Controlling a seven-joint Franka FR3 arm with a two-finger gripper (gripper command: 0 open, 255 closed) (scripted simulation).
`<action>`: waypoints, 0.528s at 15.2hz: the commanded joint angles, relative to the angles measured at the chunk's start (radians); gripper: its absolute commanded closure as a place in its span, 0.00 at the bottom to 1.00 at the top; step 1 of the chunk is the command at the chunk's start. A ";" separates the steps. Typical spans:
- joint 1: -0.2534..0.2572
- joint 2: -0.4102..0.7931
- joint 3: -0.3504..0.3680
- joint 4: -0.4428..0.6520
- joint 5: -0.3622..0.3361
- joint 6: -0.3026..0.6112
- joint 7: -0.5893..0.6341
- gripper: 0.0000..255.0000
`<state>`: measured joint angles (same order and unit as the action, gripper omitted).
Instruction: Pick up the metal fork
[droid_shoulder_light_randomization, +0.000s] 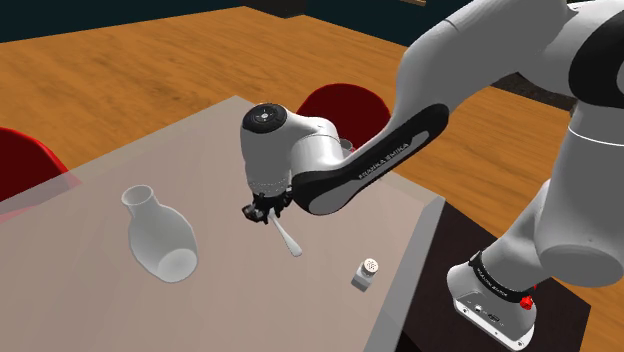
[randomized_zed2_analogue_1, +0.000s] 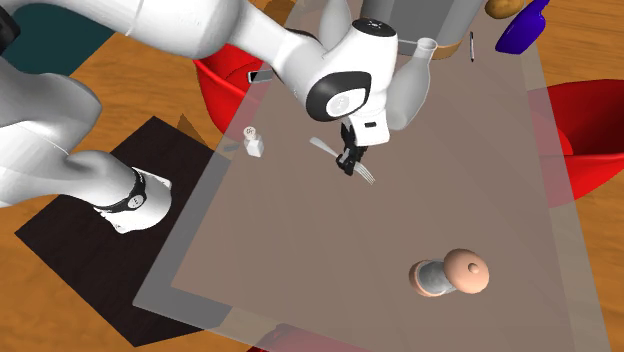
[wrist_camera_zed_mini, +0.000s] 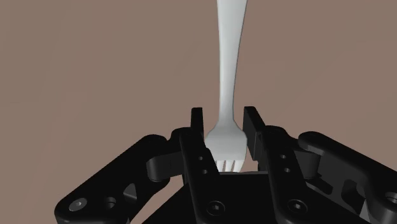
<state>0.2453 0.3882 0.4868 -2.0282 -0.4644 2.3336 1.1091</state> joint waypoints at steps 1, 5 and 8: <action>-0.004 -0.016 0.008 0.008 0.016 -0.021 -0.013 1.00; -0.015 -0.052 0.023 0.016 0.048 -0.058 -0.038 1.00; -0.022 -0.078 0.033 0.025 0.071 -0.088 -0.057 1.00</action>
<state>0.2239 0.3172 0.5168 -2.0077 -0.4007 2.2567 1.0569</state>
